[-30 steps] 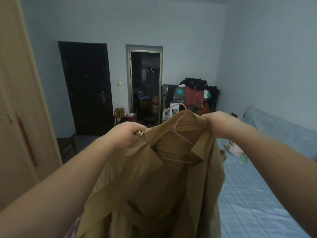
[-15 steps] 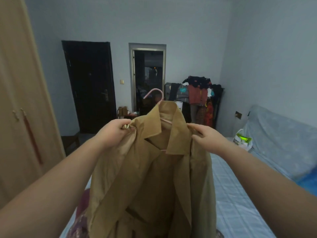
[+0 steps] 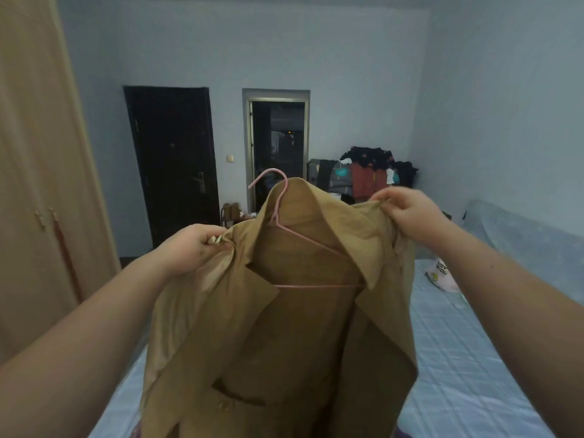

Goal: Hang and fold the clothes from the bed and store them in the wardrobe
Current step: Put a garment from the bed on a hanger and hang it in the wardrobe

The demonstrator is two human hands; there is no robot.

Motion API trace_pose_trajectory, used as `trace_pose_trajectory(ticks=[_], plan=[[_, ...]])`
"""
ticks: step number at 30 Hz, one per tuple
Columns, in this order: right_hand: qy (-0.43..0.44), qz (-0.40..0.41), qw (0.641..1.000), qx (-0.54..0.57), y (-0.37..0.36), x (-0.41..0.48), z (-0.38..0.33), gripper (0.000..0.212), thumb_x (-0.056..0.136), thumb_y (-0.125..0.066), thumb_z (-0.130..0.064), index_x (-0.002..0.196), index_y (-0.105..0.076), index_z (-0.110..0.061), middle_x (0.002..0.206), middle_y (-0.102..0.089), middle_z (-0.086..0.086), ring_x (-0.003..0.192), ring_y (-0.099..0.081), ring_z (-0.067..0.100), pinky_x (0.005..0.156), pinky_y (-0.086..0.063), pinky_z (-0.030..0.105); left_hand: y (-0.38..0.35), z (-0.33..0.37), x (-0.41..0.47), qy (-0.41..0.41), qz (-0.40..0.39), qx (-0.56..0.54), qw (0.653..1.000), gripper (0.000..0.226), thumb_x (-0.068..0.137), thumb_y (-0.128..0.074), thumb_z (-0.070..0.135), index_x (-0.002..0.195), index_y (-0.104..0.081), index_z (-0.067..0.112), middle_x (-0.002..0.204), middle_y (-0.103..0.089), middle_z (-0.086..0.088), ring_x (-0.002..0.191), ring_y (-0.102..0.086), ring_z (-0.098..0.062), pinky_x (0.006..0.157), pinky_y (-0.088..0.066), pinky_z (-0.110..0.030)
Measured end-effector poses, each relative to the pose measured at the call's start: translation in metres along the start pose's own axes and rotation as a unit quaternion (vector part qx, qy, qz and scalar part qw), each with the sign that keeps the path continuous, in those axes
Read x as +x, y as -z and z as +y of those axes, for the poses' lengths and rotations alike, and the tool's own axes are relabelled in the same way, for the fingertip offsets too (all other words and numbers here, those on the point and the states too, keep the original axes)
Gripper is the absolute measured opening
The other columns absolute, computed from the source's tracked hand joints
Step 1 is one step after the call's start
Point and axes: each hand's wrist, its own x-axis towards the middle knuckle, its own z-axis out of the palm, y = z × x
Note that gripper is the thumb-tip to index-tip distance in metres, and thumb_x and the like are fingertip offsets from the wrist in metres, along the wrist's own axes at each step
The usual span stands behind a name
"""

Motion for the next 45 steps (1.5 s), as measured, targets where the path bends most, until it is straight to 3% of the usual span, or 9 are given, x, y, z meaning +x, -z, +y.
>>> trace_pose_trajectory(ticks=[3,6,11,17,21,27,32,37,45], plan=[[-0.020,0.017,0.996,0.082,0.000,0.010,-0.010,0.014,0.097,-0.058,-0.021,0.103,-0.069,-0.026,0.103,-0.067,-0.012,0.096,-0.061,0.005,0.075,-0.044,0.019,0.003,0.008,-0.001,-0.033,0.029,-0.047,0.998,0.021,0.098,-0.061,0.023,0.099,-0.073,0.040,0.095,-0.073,0.021,0.089,-0.066,0.001,0.082,-0.047,-0.025],[-0.021,-0.126,0.989,-0.076,-0.014,0.010,-0.011,0.020,0.101,-0.051,-0.024,0.110,-0.067,-0.029,0.110,-0.065,-0.010,0.099,-0.061,0.006,0.072,-0.044,0.017,0.001,0.016,-0.001,-0.039,0.058,-0.088,0.994,0.020,0.099,-0.058,0.019,0.100,-0.073,0.033,0.093,-0.072,0.021,0.087,-0.065,0.005,0.078,-0.044,-0.020],[0.021,-0.085,0.991,-0.101,-0.031,-0.011,-0.003,0.030,0.099,-0.051,-0.016,0.119,-0.064,-0.034,0.112,-0.062,-0.017,0.100,-0.057,0.000,0.094,-0.050,0.029,-0.009,0.007,-0.005,-0.013,0.068,-0.077,0.995,0.018,0.100,-0.058,0.024,0.100,-0.073,0.033,0.092,-0.073,0.015,0.088,-0.065,0.000,0.079,-0.046,-0.021],[0.017,-0.186,0.978,-0.097,-0.040,-0.033,0.014,0.057,0.094,-0.057,-0.014,0.141,-0.044,-0.043,0.137,-0.051,-0.017,0.125,-0.046,0.006,0.106,-0.042,0.032,-0.012,-0.002,-0.009,-0.011,0.072,-0.085,0.994,0.017,0.099,-0.060,0.024,0.100,-0.073,0.035,0.093,-0.073,0.013,0.093,-0.066,-0.005,0.083,-0.047,-0.026],[0.084,-0.136,0.967,-0.199,-0.050,-0.028,0.008,0.053,0.091,-0.063,-0.041,0.139,-0.039,-0.039,0.129,-0.054,-0.013,0.117,-0.053,0.011,0.101,-0.048,0.037,-0.006,0.007,-0.009,-0.031,0.056,-0.094,0.993,0.018,0.100,-0.058,0.024,0.105,-0.073,0.033,0.098,-0.074,0.015,0.093,-0.066,0.000,0.084,-0.046,-0.023],[0.149,-0.056,0.956,-0.246,-0.062,-0.028,-0.008,0.029,0.100,-0.040,-0.048,0.124,-0.048,-0.034,0.094,-0.066,-0.011,0.081,-0.064,0.012,0.074,-0.056,0.034,0.007,0.015,-0.017,-0.050,0.014,-0.040,0.998,0.020,0.102,-0.053,0.027,0.108,-0.071,0.034,0.101,-0.073,0.017,0.097,-0.065,0.001,0.088,-0.048,-0.023],[0.150,-0.067,0.959,-0.233,-0.038,-0.012,-0.021,0.031,0.102,-0.039,-0.045,0.129,-0.053,-0.040,0.099,-0.067,-0.010,0.082,-0.056,0.011,0.071,-0.044,0.029,0.024,-0.009,-0.029,-0.014,0.044,0.036,0.998,0.024,0.100,-0.056,0.023,0.087,-0.069,0.037,0.087,-0.071,0.014,0.087,-0.066,-0.003,0.082,-0.052,-0.035],[0.213,-0.053,0.903,-0.369,-0.021,0.006,-0.029,0.040,0.101,-0.028,-0.051,0.132,-0.053,-0.049,0.105,-0.071,-0.009,0.090,-0.066,0.015,0.071,-0.048,0.028,0.020,-0.035,-0.043,0.044,0.062,0.057,0.995,0.021,0.100,-0.056,0.029,0.094,-0.067,0.045,0.092,-0.070,0.017,0.091,-0.065,-0.004,0.083,-0.052,-0.033],[0.161,0.046,0.890,-0.424,-0.034,0.009,-0.034,0.035,0.105,-0.025,-0.040,0.122,-0.056,-0.043,0.091,-0.069,-0.003,0.073,-0.065,0.024,0.054,-0.045,0.026,0.017,-0.009,-0.030,0.020,0.130,-0.010,0.991,0.033,0.102,-0.051,0.039,0.081,-0.063,0.017,0.078,-0.064,-0.001,0.074,-0.059,-0.013,0.070,-0.043,-0.033]])
